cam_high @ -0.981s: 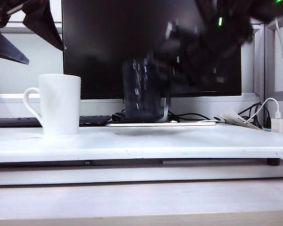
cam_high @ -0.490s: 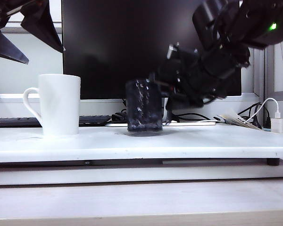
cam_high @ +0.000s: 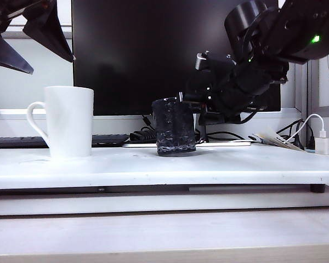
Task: Carefully pick up the black cup and pour some water from the black cup into the white cup.
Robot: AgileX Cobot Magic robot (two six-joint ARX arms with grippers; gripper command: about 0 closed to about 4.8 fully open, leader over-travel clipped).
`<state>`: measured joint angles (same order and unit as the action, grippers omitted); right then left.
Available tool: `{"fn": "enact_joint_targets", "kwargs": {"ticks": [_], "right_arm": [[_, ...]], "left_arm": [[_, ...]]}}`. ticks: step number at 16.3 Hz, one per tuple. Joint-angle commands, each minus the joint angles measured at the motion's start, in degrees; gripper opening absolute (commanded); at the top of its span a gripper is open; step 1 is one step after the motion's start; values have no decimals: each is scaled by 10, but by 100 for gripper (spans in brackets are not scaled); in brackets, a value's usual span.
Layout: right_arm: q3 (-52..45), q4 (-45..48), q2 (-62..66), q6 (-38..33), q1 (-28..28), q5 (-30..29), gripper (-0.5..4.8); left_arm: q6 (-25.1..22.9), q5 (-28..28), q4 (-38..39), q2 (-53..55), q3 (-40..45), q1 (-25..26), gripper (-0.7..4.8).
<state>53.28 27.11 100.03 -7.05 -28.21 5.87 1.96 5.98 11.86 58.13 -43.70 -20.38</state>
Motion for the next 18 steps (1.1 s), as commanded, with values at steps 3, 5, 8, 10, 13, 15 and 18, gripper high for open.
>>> {"fn": "enact_joint_targets", "kwargs": {"ticks": [3,5,8,10,13,15,18], "right_arm": [[-4,-3,21,-1,0,0,-6],[-5,-5,35,-2,0,5,-6],[-5,-3,35,-2,-1,5,-6],[-5,-3,35,-2,-1,5,30],[-5,-3,32,-2,-1,5,203],[-5,-3,21,0,-1,5,208],[-5,-18,-16,3,-1,4,231]], "left_arm": [[-3,0,0,-2,-1,0,479],[-3,0,6,-2,-1,0,479],[-3,0,9,-2,-1,0,479],[-3,0,9,-2,-1,0,479],[-3,0,9,-2,-1,1,479],[-3,0,9,-2,-1,1,479],[-2,-6,9,-2,-1,1,479]]}}
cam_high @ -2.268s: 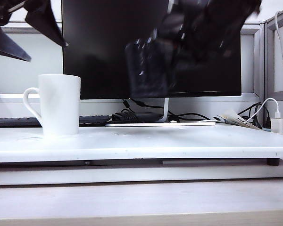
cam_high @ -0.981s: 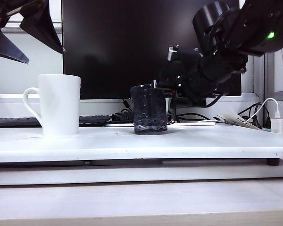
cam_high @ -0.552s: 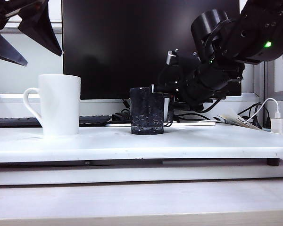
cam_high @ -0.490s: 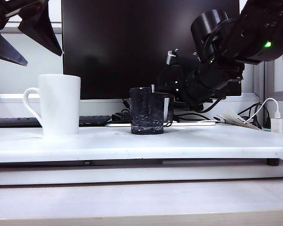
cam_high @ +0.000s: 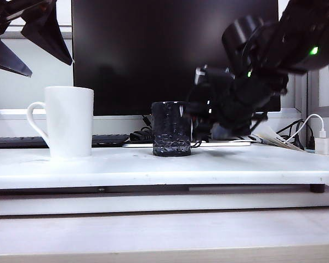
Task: Carefully pick up the black cup and pour some water from the black cup into the white cup.
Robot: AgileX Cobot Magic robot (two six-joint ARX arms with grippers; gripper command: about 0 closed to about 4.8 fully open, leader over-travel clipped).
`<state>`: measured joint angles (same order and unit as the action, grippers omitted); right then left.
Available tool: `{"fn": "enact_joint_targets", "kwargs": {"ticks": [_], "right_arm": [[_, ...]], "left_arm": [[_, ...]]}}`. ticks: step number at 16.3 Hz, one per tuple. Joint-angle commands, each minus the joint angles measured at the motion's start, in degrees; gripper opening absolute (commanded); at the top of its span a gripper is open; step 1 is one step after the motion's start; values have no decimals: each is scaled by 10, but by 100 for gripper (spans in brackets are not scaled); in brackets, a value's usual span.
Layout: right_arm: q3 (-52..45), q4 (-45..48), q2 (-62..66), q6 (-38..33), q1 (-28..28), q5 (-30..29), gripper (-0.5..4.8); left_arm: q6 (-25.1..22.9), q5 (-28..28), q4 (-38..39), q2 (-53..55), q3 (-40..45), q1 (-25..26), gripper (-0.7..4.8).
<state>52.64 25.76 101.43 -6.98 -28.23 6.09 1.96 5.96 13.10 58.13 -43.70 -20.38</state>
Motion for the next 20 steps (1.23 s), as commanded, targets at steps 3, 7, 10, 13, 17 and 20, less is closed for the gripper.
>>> {"fn": "enact_joint_targets", "kwargs": {"ticks": [3,7,10,13,17,20], "right_arm": [[2,-74,-96,12,-1,2,230],[2,-200,-262,26,-1,0,230],[2,-288,-428,45,-1,5,230],[2,-434,-612,89,-1,45,230],[-34,-656,-866,96,-2,21,230],[-108,-655,-1014,34,1,-15,216]], "left_arm": [[-3,-16,-4,-2,-1,1,479],[0,-38,-18,-66,-2,1,479],[0,-41,25,-182,-2,1,479],[5,-49,85,-344,-2,1,479],[39,-31,239,-579,-2,1,479],[81,9,277,-573,-12,1,479]]}}
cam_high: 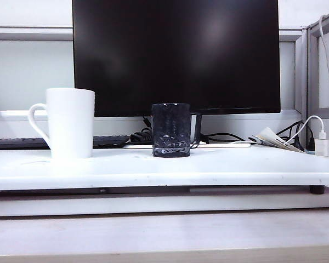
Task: Carefully pick up the black cup and pour some water from the black cup into the white cup.
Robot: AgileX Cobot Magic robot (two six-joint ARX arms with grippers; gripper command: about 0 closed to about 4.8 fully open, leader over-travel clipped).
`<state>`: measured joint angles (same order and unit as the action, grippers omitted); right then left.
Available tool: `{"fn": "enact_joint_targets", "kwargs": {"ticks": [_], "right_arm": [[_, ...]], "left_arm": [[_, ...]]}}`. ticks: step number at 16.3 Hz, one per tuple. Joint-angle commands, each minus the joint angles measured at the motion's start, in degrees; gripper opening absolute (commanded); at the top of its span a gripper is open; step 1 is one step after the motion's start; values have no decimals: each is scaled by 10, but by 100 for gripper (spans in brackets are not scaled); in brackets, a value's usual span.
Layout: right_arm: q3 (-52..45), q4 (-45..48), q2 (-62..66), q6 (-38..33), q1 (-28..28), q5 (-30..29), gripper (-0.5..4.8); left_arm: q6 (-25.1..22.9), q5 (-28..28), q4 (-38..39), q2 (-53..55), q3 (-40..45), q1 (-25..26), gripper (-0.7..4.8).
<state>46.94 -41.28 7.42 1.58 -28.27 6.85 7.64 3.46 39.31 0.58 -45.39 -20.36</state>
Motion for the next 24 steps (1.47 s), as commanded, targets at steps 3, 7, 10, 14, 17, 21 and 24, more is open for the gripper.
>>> {"fn": "enact_joint_targets", "kwargs": {"ticks": [3,7,10,14,17,21,24], "right_arm": [[-176,144,-24,-96,-2,-115,208],[-358,409,31,-95,-1,-122,208],[-430,414,31,-95,-1,-116,208],[-464,410,30,-95,-1,-47,207],[-464,411,30,-82,0,38,188],[-467,382,31,-74,2,46,-1],[-466,384,30,-74,2,48,0]], "left_arm": [[56,59,-65,3,118,0,479],[112,67,-202,4,261,0,479],[112,67,-203,3,337,0,479],[112,21,-204,3,407,0,479],[112,-26,-208,3,423,0,479],[111,-50,-222,2,422,0,-6],[110,-48,-222,2,422,0,-5]]}}
